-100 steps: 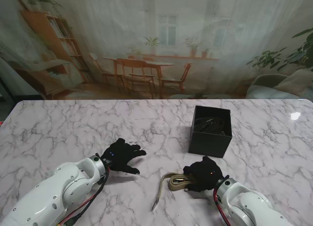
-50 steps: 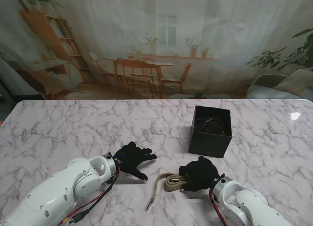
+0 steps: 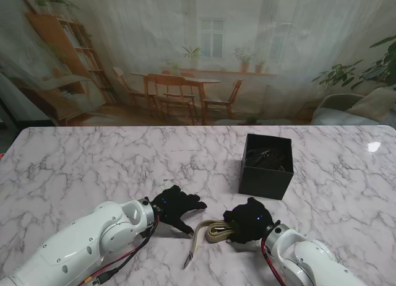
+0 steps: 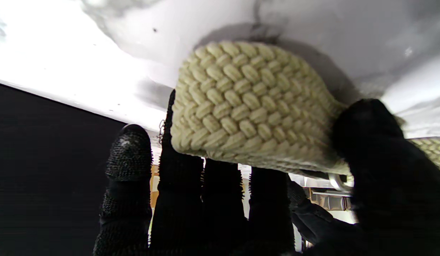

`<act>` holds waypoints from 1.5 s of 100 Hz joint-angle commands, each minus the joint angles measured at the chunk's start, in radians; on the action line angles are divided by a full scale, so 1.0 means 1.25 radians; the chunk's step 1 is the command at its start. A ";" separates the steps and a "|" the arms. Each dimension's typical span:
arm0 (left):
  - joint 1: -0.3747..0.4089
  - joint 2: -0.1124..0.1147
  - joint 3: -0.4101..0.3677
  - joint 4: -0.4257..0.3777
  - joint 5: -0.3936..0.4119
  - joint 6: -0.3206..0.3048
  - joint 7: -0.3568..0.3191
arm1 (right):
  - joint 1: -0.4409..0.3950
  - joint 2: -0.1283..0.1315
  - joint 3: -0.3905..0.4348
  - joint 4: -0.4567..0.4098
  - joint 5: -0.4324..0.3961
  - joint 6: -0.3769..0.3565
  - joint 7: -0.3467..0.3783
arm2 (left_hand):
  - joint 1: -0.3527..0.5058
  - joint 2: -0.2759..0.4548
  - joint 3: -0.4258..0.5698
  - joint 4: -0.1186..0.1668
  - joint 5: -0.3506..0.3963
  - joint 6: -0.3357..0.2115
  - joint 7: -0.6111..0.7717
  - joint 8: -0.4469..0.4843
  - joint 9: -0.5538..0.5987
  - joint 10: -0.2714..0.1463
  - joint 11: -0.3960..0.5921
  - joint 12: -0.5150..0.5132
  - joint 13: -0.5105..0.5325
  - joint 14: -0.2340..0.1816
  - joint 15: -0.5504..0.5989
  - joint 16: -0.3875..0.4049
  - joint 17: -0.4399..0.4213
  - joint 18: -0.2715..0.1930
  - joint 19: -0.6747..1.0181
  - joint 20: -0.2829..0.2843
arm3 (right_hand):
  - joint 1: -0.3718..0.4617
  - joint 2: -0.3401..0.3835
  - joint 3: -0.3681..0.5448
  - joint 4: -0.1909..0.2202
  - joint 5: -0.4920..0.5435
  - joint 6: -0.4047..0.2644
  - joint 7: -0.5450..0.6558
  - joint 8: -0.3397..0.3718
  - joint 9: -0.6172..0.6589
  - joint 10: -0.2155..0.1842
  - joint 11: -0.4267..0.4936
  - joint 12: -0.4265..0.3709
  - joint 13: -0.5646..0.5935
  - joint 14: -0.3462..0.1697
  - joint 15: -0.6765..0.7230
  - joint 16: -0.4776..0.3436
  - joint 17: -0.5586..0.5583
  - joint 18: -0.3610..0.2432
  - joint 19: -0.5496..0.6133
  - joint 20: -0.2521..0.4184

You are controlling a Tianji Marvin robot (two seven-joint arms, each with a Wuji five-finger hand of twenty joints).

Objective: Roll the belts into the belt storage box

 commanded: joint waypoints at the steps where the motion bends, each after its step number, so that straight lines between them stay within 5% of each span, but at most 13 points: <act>1: -0.004 -0.005 0.011 0.000 -0.007 0.002 -0.015 | 0.002 -0.004 -0.015 0.011 -0.005 0.021 0.000 | -0.016 -0.019 -0.009 0.015 -0.023 0.016 0.004 -0.010 -0.016 0.006 0.007 0.001 -0.003 -0.008 -0.019 -0.008 -0.008 -0.007 -0.004 0.001 | 0.024 0.018 0.066 0.042 0.038 -0.058 0.001 0.003 0.010 -0.016 0.001 -0.012 0.032 -0.010 0.036 0.016 0.006 0.006 0.021 0.006; 65: -0.032 -0.013 0.062 0.010 -0.048 -0.002 -0.007 | 0.023 -0.010 -0.075 0.009 0.009 0.103 0.003 | -0.029 -0.049 -0.003 0.013 -0.058 0.097 -0.017 -0.028 0.003 0.036 0.011 0.013 0.007 0.002 -0.005 -0.001 0.003 -0.008 0.020 0.010 | 0.055 0.009 0.054 0.038 0.104 -0.039 0.056 -0.043 0.113 -0.001 0.058 0.014 0.115 0.005 0.159 0.046 0.067 0.005 0.089 0.010; 83: -0.053 -0.016 0.088 0.025 -0.064 -0.001 -0.007 | 0.023 -0.011 -0.078 0.008 0.015 0.100 0.006 | 0.021 -0.018 0.021 0.020 -0.026 0.047 0.023 -0.002 0.007 0.019 0.022 0.022 0.010 0.000 0.001 0.002 -0.001 -0.007 0.029 0.010 | 0.044 0.030 0.052 0.044 0.108 -0.007 0.018 -0.065 0.113 0.009 0.039 0.007 0.113 0.011 0.153 0.036 0.068 0.009 0.091 0.005; 94: -0.060 -0.018 0.097 0.032 -0.075 0.005 -0.006 | 0.019 -0.010 -0.075 0.005 0.013 0.093 0.006 | 0.079 0.040 0.010 0.019 0.064 -0.010 0.104 0.075 0.017 0.012 0.032 0.034 0.018 0.001 0.009 0.010 -0.001 -0.001 0.038 0.010 | 0.025 0.056 0.056 0.068 0.083 0.029 -0.078 -0.077 0.081 0.010 0.006 -0.008 0.084 0.013 0.107 0.016 0.047 0.009 0.068 -0.011; 107: -0.063 -0.019 0.102 0.035 -0.077 0.015 -0.005 | 0.012 -0.007 -0.066 -0.001 -0.003 0.086 0.005 | 0.118 0.067 0.000 0.021 0.152 -0.048 0.202 0.158 0.016 0.009 0.033 0.037 0.018 0.003 0.014 0.016 -0.006 0.007 0.037 0.008 | -0.011 0.094 0.054 0.129 0.039 0.052 -0.192 0.023 0.022 0.015 -0.025 -0.035 0.037 0.011 0.034 -0.003 0.014 0.010 0.034 -0.027; 125: -0.065 -0.023 0.109 0.041 -0.071 0.027 0.013 | -0.005 -0.008 -0.045 -0.014 0.004 0.069 0.014 | 0.193 0.029 0.015 0.024 0.234 -0.089 0.327 0.286 0.032 0.000 0.040 0.042 0.022 0.002 0.020 0.023 -0.009 0.015 0.041 0.011 | -0.020 0.131 0.022 0.135 -0.024 0.085 -0.239 0.007 -0.055 0.037 -0.057 -0.059 -0.024 0.020 -0.032 -0.034 -0.025 0.017 -0.001 -0.038; 150: -0.069 -0.022 0.111 0.040 -0.069 0.032 0.007 | -0.044 -0.011 -0.003 -0.045 0.013 0.060 0.036 | 0.239 0.028 0.017 0.027 0.274 -0.112 0.432 0.277 0.038 -0.012 0.045 0.045 0.018 -0.001 0.019 0.025 -0.014 0.020 0.038 0.011 | -0.033 0.179 -0.036 0.142 -0.073 0.112 -0.282 -0.012 -0.185 0.076 -0.093 -0.092 -0.143 0.039 -0.108 -0.071 -0.100 0.038 -0.045 -0.049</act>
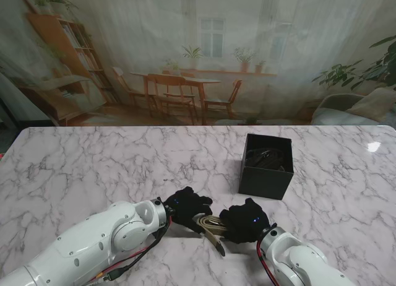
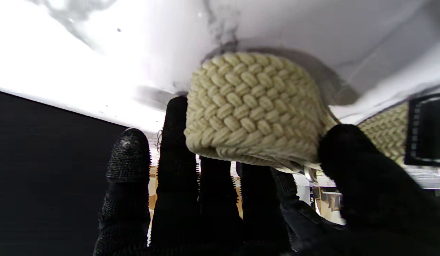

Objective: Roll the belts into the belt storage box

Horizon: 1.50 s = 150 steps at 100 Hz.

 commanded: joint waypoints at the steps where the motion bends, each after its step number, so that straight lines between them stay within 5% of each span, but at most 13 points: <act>1: 0.001 0.000 0.004 0.008 0.003 0.006 -0.021 | -0.023 -0.001 0.006 -0.011 0.003 0.010 0.008 | 0.107 0.029 0.050 0.028 0.129 -0.099 0.163 0.025 0.016 -0.007 0.011 0.005 0.001 -0.002 0.020 0.004 -0.014 0.018 0.015 0.011 | -0.021 0.039 -0.019 0.030 -0.019 -0.008 -0.011 -0.011 -0.049 0.020 -0.017 -0.008 -0.040 0.012 -0.058 -0.028 -0.029 0.027 -0.008 -0.004; 21: -0.002 0.000 0.009 0.010 0.001 0.007 -0.023 | -0.052 0.001 0.045 -0.025 -0.022 -0.004 -0.016 | 0.121 0.028 0.053 0.029 0.147 -0.096 0.194 0.019 0.022 -0.012 0.015 0.006 0.002 -0.005 0.019 0.004 -0.013 0.018 0.015 0.012 | 0.010 0.043 -0.021 0.042 -0.026 0.006 -0.031 -0.013 -0.146 0.038 -0.018 -0.025 -0.152 0.018 -0.063 -0.043 -0.082 0.025 -0.021 0.008; 35: -0.004 0.000 0.009 0.010 0.001 0.007 -0.025 | -0.078 0.001 0.077 -0.049 -0.043 -0.016 -0.031 | 0.120 0.023 0.051 0.030 0.149 -0.096 0.204 0.009 0.023 -0.014 0.015 0.005 0.002 -0.004 0.018 0.004 -0.013 0.018 0.014 0.012 | 0.052 0.010 0.147 0.067 -0.017 0.013 -0.035 -0.012 -0.149 0.031 -0.013 -0.043 -0.176 0.018 -0.059 -0.065 -0.097 0.028 -0.036 0.018; 60: -0.005 0.002 0.008 0.009 0.004 0.004 -0.031 | -0.102 -0.007 0.079 -0.073 -0.045 0.018 -0.089 | 0.120 0.021 0.052 0.031 0.148 -0.096 0.213 -0.002 0.023 -0.016 0.013 0.003 0.002 -0.006 0.016 0.003 -0.014 0.018 0.012 0.013 | -0.056 0.058 -0.065 0.039 -0.037 0.036 -0.068 -0.022 -0.175 0.048 -0.029 -0.052 -0.225 0.047 -0.112 -0.101 -0.143 0.045 -0.077 0.012; 71: -0.005 0.002 0.009 0.009 0.006 0.004 -0.029 | -0.102 -0.009 0.067 -0.085 -0.027 0.016 -0.071 | 0.120 0.020 0.053 0.031 0.146 -0.098 0.215 -0.006 0.025 -0.016 0.012 0.003 0.002 -0.005 0.015 0.003 -0.014 0.019 0.011 0.013 | -0.150 0.076 -0.135 0.035 -0.100 0.069 -0.135 -0.050 -0.226 0.093 -0.108 -0.105 -0.271 0.078 -0.189 -0.154 -0.184 0.061 -0.129 -0.010; 79: -0.006 0.002 0.010 0.010 0.005 0.006 -0.030 | -0.095 -0.009 0.055 -0.087 -0.008 0.001 -0.042 | 0.120 0.019 0.053 0.031 0.146 -0.097 0.216 -0.007 0.025 -0.016 0.012 0.002 0.002 -0.005 0.015 0.003 -0.014 0.019 0.010 0.014 | -0.306 0.062 -0.117 0.019 -0.159 0.112 -0.209 -0.085 -0.256 0.125 -0.178 -0.177 -0.297 0.076 -0.230 -0.174 -0.216 0.068 -0.169 -0.018; 97: -0.005 0.002 0.011 0.009 0.004 0.012 -0.031 | -0.079 -0.008 0.013 -0.093 0.003 0.057 0.023 | 0.118 0.018 0.053 0.031 0.145 -0.097 0.218 -0.010 0.026 -0.017 0.012 0.002 0.002 -0.006 0.014 0.003 -0.014 0.019 0.010 0.014 | -0.400 -0.002 -0.033 0.001 -0.129 0.181 -0.225 -0.092 -0.283 0.157 -0.226 -0.211 -0.338 0.102 -0.286 -0.204 -0.252 0.083 -0.230 -0.029; 132: -0.002 0.001 0.010 0.009 0.003 0.014 -0.029 | -0.063 -0.006 -0.046 -0.094 -0.054 0.217 0.085 | 0.117 0.013 0.054 0.031 0.149 -0.094 0.224 -0.012 0.029 -0.016 0.011 0.002 0.002 -0.006 0.013 0.003 -0.015 0.021 0.007 0.015 | -0.376 -0.073 -0.003 -0.015 -0.074 0.199 -0.212 -0.009 -0.323 0.160 -0.194 -0.187 -0.356 0.092 -0.296 -0.210 -0.262 0.085 -0.247 -0.030; 150: -0.003 0.001 0.013 0.010 -0.001 0.014 -0.030 | -0.050 -0.006 -0.083 -0.089 -0.047 0.258 0.104 | 0.116 0.011 0.055 0.030 0.150 -0.093 0.225 -0.013 0.031 -0.016 0.011 0.002 0.003 -0.006 0.012 0.003 -0.014 0.022 0.006 0.016 | -0.225 -0.100 -0.039 0.018 -0.062 0.171 -0.177 0.112 -0.345 0.170 -0.183 -0.176 -0.351 0.106 -0.291 -0.207 -0.265 0.108 -0.250 -0.027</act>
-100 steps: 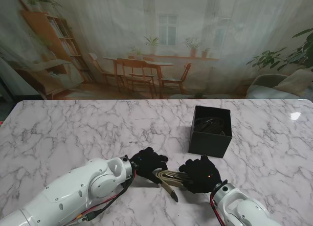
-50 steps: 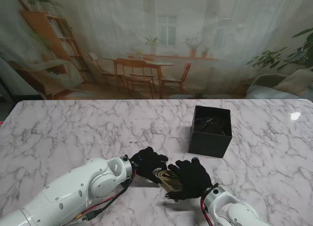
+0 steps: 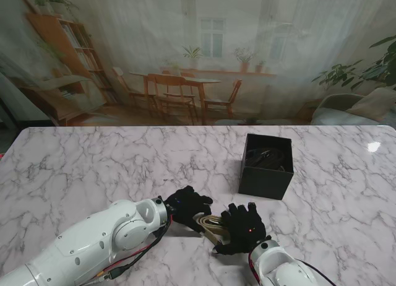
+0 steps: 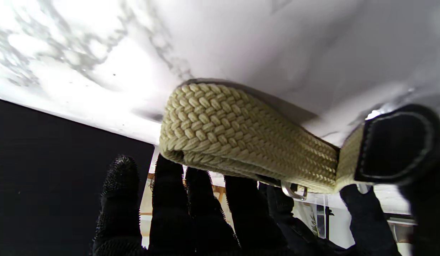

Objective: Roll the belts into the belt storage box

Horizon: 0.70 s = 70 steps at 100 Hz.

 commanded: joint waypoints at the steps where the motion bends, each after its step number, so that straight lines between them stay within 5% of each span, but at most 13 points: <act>1: 0.005 0.002 0.007 0.012 -0.001 0.004 -0.020 | 0.004 -0.003 -0.015 0.006 -0.003 0.009 0.014 | 0.102 0.026 0.056 0.032 0.130 -0.093 0.148 0.017 0.021 -0.008 0.009 0.002 0.002 -0.002 0.012 0.002 -0.013 0.021 0.006 0.016 | 0.044 -0.036 -0.020 0.019 0.020 -0.011 0.037 0.055 -0.023 0.018 0.020 0.012 -0.016 0.020 -0.033 -0.013 -0.008 0.038 -0.012 -0.003; 15: 0.007 0.003 0.003 0.011 0.001 0.002 -0.020 | 0.008 -0.004 -0.025 0.007 0.001 0.031 0.023 | 0.102 0.025 0.058 0.032 0.131 -0.093 0.149 0.016 0.022 -0.010 0.008 0.003 0.003 -0.002 0.012 0.003 -0.013 0.022 0.006 0.017 | 0.185 -0.051 -0.067 0.042 -0.012 -0.053 0.095 0.159 -0.004 -0.021 0.119 0.102 0.034 0.016 -0.010 -0.006 0.054 0.012 0.041 0.008; 31: 0.020 0.005 -0.018 0.001 0.014 -0.002 -0.018 | 0.004 -0.007 -0.021 0.006 0.012 0.044 0.016 | 0.098 0.026 0.057 0.031 0.128 -0.096 0.147 0.014 0.023 -0.010 0.008 0.003 0.003 -0.002 0.012 0.003 -0.013 0.022 0.005 0.017 | 0.291 -0.052 -0.117 0.051 -0.004 -0.056 0.141 0.178 0.072 -0.041 0.270 0.246 0.161 -0.003 0.113 0.073 0.207 -0.059 0.190 0.027; 50: 0.041 0.008 -0.053 -0.017 0.029 -0.009 -0.019 | 0.011 -0.014 -0.029 0.023 0.058 0.055 -0.022 | 0.084 0.027 0.051 0.028 0.113 -0.098 0.118 -0.006 0.021 -0.009 0.006 0.002 0.002 -0.003 0.010 0.002 -0.013 0.022 0.004 0.018 | 0.423 -0.026 -0.184 0.060 0.064 -0.077 0.254 0.185 0.197 -0.038 0.378 0.325 0.310 -0.015 0.309 0.186 0.366 -0.068 0.304 0.037; 52: 0.045 0.008 -0.059 -0.020 0.032 -0.011 -0.018 | 0.012 -0.014 -0.030 0.024 0.062 0.057 -0.025 | 0.080 0.028 0.049 0.028 0.103 -0.100 0.101 -0.016 0.021 -0.010 0.005 0.002 0.002 -0.003 0.010 0.002 -0.014 0.025 0.004 0.018 | 0.425 -0.024 -0.173 0.062 0.067 -0.079 0.268 0.186 0.206 -0.038 0.384 0.330 0.316 -0.015 0.321 0.193 0.374 -0.065 0.307 0.035; 59: 0.063 0.008 -0.085 -0.033 0.036 -0.020 -0.015 | 0.016 -0.016 -0.033 0.030 0.070 0.061 -0.034 | 0.071 0.032 0.045 0.027 0.075 -0.105 0.049 -0.043 0.017 -0.010 0.002 0.000 0.000 -0.003 0.008 0.001 -0.017 0.027 0.001 0.017 | 0.347 -0.061 0.095 0.026 0.089 -0.100 0.331 0.175 0.247 -0.048 0.400 0.344 0.348 -0.019 0.362 0.214 0.407 -0.068 0.330 0.035; 65: 0.083 0.010 -0.114 -0.051 0.046 -0.029 -0.013 | 0.018 -0.017 -0.035 0.032 0.075 0.064 -0.040 | 0.059 0.041 0.042 0.027 0.069 -0.101 -0.017 -0.027 0.018 -0.009 0.000 -0.001 0.002 -0.004 0.006 0.000 -0.017 0.032 -0.002 0.020 | 0.350 -0.068 0.163 0.014 0.103 -0.114 0.361 0.176 0.272 -0.056 0.412 0.352 0.371 -0.026 0.384 0.226 0.428 -0.072 0.345 0.041; 70: 0.100 0.011 -0.139 -0.066 0.056 -0.039 -0.012 | 0.020 -0.018 -0.037 0.036 0.078 0.065 -0.047 | 0.049 0.047 0.040 0.026 0.059 -0.097 -0.033 -0.034 0.019 -0.010 0.000 -0.001 0.002 -0.004 0.006 0.000 -0.018 0.032 -0.004 0.020 | 0.381 -0.079 0.171 -0.044 0.104 -0.134 0.423 0.117 0.302 -0.063 0.425 0.363 0.396 -0.035 0.408 0.241 0.449 -0.078 0.363 0.052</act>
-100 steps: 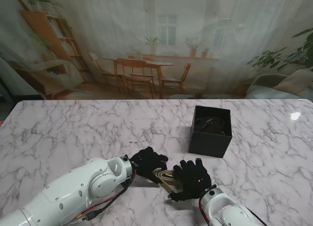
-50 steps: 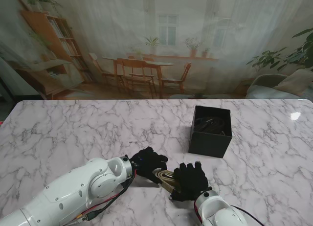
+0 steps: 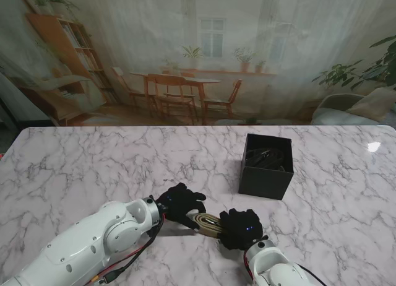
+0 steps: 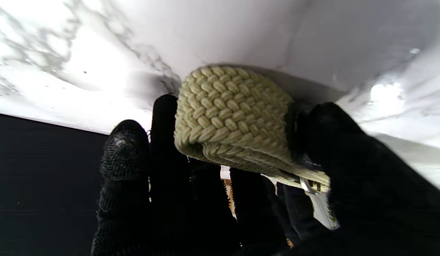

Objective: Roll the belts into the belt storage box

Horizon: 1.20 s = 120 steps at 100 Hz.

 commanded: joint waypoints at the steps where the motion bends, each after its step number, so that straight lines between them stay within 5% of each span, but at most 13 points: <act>1: 0.016 0.009 -0.015 -0.024 0.012 -0.009 -0.004 | -0.002 -0.003 -0.004 0.015 0.005 0.008 -0.004 | 0.038 0.045 0.039 0.026 0.045 -0.058 0.000 0.010 0.009 -0.009 -0.008 -0.002 0.002 -0.005 0.005 0.000 -0.018 0.030 -0.004 0.019 | 0.038 -0.023 0.076 -0.043 0.046 -0.065 0.113 -0.049 0.042 -0.017 0.051 0.022 0.058 -0.021 0.059 0.027 0.031 -0.016 0.040 0.023; 24: 0.087 0.013 -0.112 -0.086 0.052 -0.050 0.008 | 0.003 -0.009 -0.008 0.039 0.019 0.011 -0.068 | -0.045 0.067 0.022 0.027 0.003 -0.014 -0.134 -0.043 0.016 -0.004 -0.017 -0.006 0.001 -0.001 -0.005 -0.007 -0.024 0.040 -0.024 0.012 | 0.120 -0.025 0.062 -0.084 0.067 -0.150 0.291 -0.131 0.158 -0.055 0.111 0.065 0.151 -0.049 0.181 0.081 0.080 -0.036 0.164 0.076; 47: 0.190 0.013 -0.266 -0.151 0.126 -0.070 0.053 | -0.031 -0.014 0.046 0.021 0.010 -0.029 -0.137 | -0.058 0.081 0.025 0.025 0.034 -0.031 -0.137 -0.041 0.067 -0.018 -0.013 -0.005 -0.007 0.032 -0.048 -0.067 -0.028 0.053 -0.088 -0.023 | 0.154 -0.035 0.081 -0.089 0.147 -0.166 0.313 -0.162 0.260 -0.063 0.118 0.075 0.243 -0.064 0.214 0.079 0.157 -0.048 0.193 0.061; 66: 0.246 0.013 -0.364 -0.139 0.188 -0.017 0.095 | -0.083 -0.015 0.132 -0.042 -0.028 -0.078 -0.175 | -0.044 0.110 0.026 0.025 0.038 -0.011 -0.129 -0.034 0.083 -0.008 -0.010 -0.001 -0.001 0.018 -0.044 -0.078 -0.025 0.053 -0.091 -0.025 | 0.167 -0.051 0.087 -0.092 0.179 -0.176 0.307 -0.184 0.297 -0.059 0.104 0.066 0.287 -0.067 0.192 0.071 0.198 -0.045 0.182 0.041; 96: 0.279 0.014 -0.423 -0.089 0.222 0.046 0.140 | -0.119 -0.013 0.297 -0.189 -0.125 -0.184 -0.198 | -0.044 0.119 0.021 0.024 0.039 -0.002 -0.131 -0.032 0.095 -0.002 -0.010 0.004 0.003 0.013 -0.037 -0.078 -0.028 0.052 -0.092 -0.024 | 0.177 -0.053 0.086 -0.093 0.190 -0.172 0.303 -0.186 0.307 -0.055 0.095 0.066 0.287 -0.062 0.186 0.079 0.202 -0.040 0.174 0.035; 120: 0.294 0.015 -0.444 -0.090 0.242 0.051 0.159 | 0.000 -0.012 0.352 -0.217 -0.136 -0.250 -0.120 | -0.048 0.125 0.020 0.023 0.036 -0.002 -0.135 -0.032 0.097 -0.002 -0.011 0.007 0.005 0.008 -0.036 -0.077 -0.025 0.047 -0.088 -0.019 | 0.179 -0.052 0.080 -0.093 0.190 -0.179 0.300 -0.184 0.304 -0.060 0.089 0.068 0.286 -0.063 0.175 0.080 0.196 -0.036 0.167 0.033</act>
